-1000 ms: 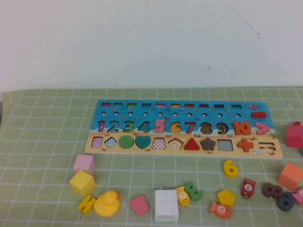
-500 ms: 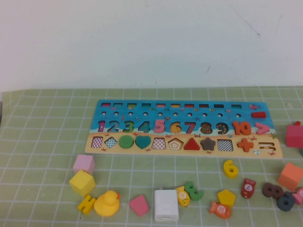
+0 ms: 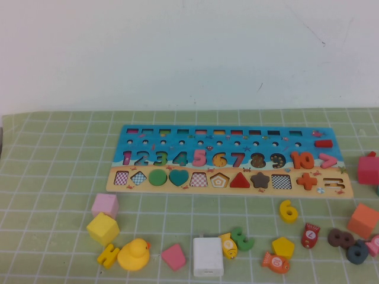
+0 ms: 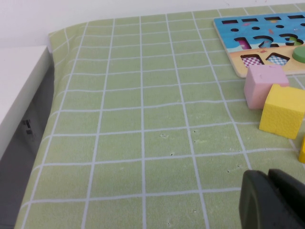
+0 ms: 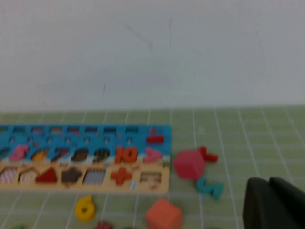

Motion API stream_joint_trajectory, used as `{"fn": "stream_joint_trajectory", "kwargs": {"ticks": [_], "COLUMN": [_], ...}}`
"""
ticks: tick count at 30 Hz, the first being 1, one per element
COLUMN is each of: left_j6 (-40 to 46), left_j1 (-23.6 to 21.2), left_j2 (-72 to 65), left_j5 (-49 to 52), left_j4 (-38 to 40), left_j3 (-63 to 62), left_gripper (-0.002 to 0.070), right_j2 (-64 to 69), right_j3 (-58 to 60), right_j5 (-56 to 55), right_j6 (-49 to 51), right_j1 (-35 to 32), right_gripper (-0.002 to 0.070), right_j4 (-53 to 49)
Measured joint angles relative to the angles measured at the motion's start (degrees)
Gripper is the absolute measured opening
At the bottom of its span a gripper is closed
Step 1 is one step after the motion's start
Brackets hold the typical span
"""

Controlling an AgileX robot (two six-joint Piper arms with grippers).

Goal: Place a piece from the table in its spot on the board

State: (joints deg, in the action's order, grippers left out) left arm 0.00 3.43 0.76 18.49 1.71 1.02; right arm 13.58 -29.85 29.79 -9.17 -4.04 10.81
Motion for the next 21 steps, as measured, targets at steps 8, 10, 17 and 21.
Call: {"fn": "stream_joint_trajectory", "kwargs": {"ticks": [8,10,17,21], "left_j6": [0.00,0.00,0.00,0.00], "left_j1": [0.00,0.00,0.00,0.00], "left_j2": [0.00,0.00,0.00,0.00], "left_j5": [0.00,0.00,0.00,0.00], "left_j4": [0.00,0.00,0.00,0.00], "left_j3": [0.00,0.00,0.00,0.00], "left_gripper": [-0.0002,-0.0002,-0.0002,-0.0002], "right_j2": [23.92,28.12,46.81,56.50], "right_j3": [-14.64,-14.91,-15.97,-18.94], "right_j5": [19.02,16.83,13.36,13.36], "right_j6": [-0.87,-1.23,-8.28,-10.62], "right_j1": [0.00,0.00,0.00,2.27], "right_gripper": [-0.0002,-0.0002,-0.0002,-0.0001], "right_j4": [0.43,3.18,16.88,17.67]}}
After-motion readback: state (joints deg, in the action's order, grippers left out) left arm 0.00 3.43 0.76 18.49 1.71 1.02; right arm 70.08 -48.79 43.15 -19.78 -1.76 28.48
